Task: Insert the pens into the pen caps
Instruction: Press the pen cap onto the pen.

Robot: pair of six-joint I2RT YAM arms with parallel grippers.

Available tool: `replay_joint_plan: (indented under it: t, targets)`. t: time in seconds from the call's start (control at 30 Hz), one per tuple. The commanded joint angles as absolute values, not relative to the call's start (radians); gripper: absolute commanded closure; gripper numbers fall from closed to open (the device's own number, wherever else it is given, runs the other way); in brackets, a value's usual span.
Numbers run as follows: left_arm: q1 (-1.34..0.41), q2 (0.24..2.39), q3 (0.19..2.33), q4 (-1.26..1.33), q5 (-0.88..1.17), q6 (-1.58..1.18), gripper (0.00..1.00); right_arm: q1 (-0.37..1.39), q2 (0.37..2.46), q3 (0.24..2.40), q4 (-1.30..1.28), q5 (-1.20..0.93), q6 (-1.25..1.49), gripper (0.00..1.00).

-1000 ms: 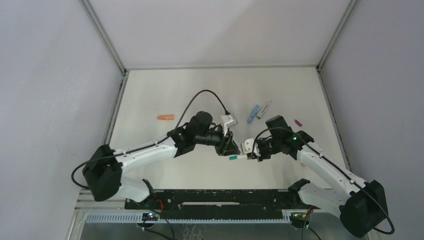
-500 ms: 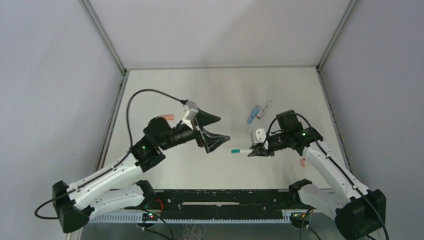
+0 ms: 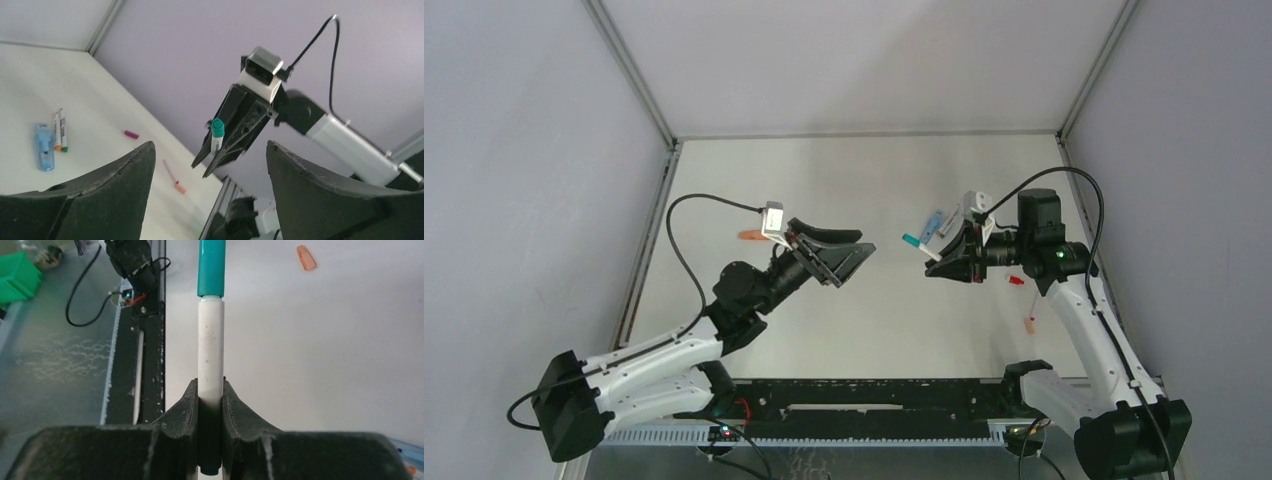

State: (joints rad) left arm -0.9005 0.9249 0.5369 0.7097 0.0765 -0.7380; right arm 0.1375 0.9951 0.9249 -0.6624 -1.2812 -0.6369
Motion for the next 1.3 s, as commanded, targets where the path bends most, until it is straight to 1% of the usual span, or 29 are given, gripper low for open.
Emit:
replay_joint_plan:
  t: [0.0,0.1,0.23,0.33,0.5,0.63,0.93,1.27]
  targets:
    - [-0.939,0.965,0.587,0.837,-0.100,-0.856,0.16,0.133,0.988,0.959,-0.492,-1.293,-0.324,1.00]
    - [-0.965,1.013,0.632,0.808,-0.159,-0.885,0.16,0.135,0.989,0.959,-0.469,-1.289,-0.294,1.00]
    - [-0.983,1.088,0.712,0.709,-0.204,-0.944,0.22,0.135,0.991,0.958,-0.471,-1.280,-0.295,1.00]
    - [-0.999,1.133,0.749,0.706,-0.212,-0.958,0.27,0.137,0.992,0.953,-0.469,-1.273,-0.295,1.00]
    - [-1.016,1.179,0.795,0.685,-0.208,-0.974,0.38,0.137,0.994,0.940,-0.453,-1.257,-0.296,1.00]
    - [-1.022,1.208,0.813,0.671,-0.203,-0.991,0.43,0.139,0.995,0.935,-0.447,-1.249,-0.291,1.00]
    - [-1.028,1.243,0.844,0.668,-0.189,-0.996,0.46,0.152,0.996,0.925,-0.441,-1.218,-0.297,1.00]
    - [-1.028,1.277,0.876,0.655,-0.169,-0.988,0.53,0.164,0.997,0.924,-0.451,-1.195,-0.312,1.00]
